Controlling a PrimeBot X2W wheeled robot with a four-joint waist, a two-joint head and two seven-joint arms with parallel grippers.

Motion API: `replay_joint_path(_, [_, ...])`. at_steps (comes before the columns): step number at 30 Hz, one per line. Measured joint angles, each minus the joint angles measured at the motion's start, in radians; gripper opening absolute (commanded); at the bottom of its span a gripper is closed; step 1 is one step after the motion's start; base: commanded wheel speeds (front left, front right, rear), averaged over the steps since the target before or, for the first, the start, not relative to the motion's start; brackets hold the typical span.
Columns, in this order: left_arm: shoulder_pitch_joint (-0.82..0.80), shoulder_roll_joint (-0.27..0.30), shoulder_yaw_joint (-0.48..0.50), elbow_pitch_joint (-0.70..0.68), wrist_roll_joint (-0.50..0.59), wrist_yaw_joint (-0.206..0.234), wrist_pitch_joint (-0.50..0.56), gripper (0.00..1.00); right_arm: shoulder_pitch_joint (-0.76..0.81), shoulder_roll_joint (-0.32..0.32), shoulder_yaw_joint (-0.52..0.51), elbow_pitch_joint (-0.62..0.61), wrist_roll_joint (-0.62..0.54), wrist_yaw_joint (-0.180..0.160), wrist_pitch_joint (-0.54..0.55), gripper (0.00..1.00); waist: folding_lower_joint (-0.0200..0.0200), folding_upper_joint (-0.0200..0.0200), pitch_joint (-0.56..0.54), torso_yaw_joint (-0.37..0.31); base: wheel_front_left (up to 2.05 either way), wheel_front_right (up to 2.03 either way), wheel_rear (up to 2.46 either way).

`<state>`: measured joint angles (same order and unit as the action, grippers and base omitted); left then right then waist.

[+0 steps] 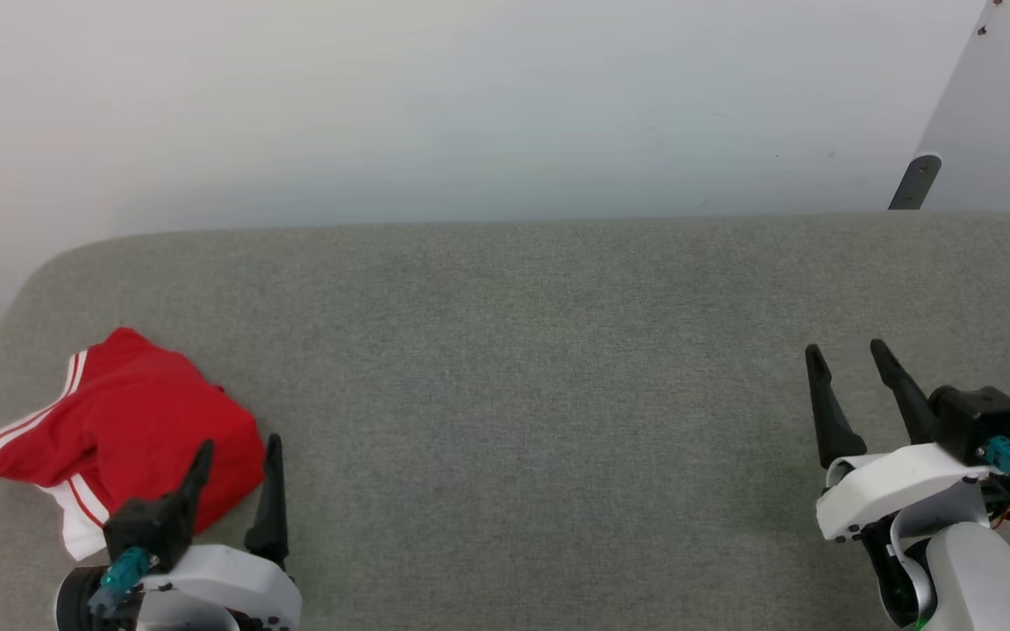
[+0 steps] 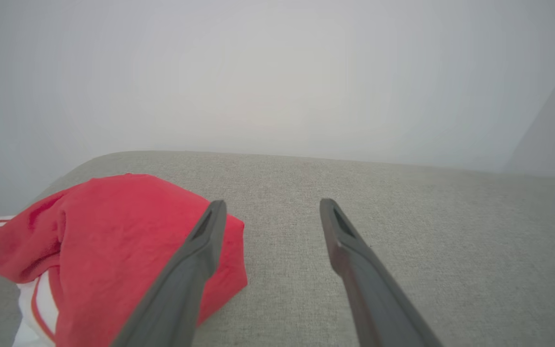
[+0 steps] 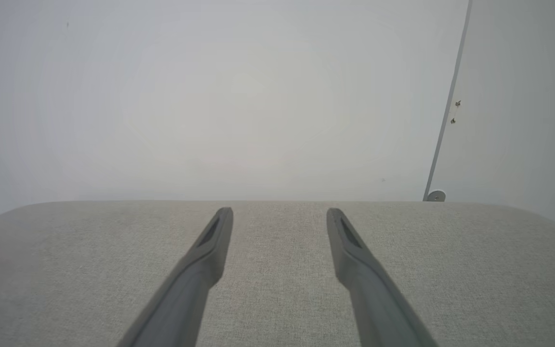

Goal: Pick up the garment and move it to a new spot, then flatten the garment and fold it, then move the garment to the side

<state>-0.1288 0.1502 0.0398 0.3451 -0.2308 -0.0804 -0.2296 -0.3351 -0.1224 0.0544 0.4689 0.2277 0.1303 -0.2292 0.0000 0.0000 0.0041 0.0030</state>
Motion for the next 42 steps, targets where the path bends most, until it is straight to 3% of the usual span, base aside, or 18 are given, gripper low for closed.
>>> replay_joint_path(18, [-0.010,-0.011,0.024,0.016,0.109,-0.034,-0.033,1.00,0.013,0.008,-0.027,0.002,-0.085,0.000,-0.032,1.00,0.0000,0.0000,-0.001,0.004,0.00,0.00,0.00])
replay_joint_path(42, [-0.015,-0.013,0.033,0.026,0.091,-0.047,-0.034,1.00,0.033,0.022,-0.055,-0.019,-0.053,0.000,-0.032,1.00,0.0000,0.0000,0.014,0.009,0.00,0.00,0.00])
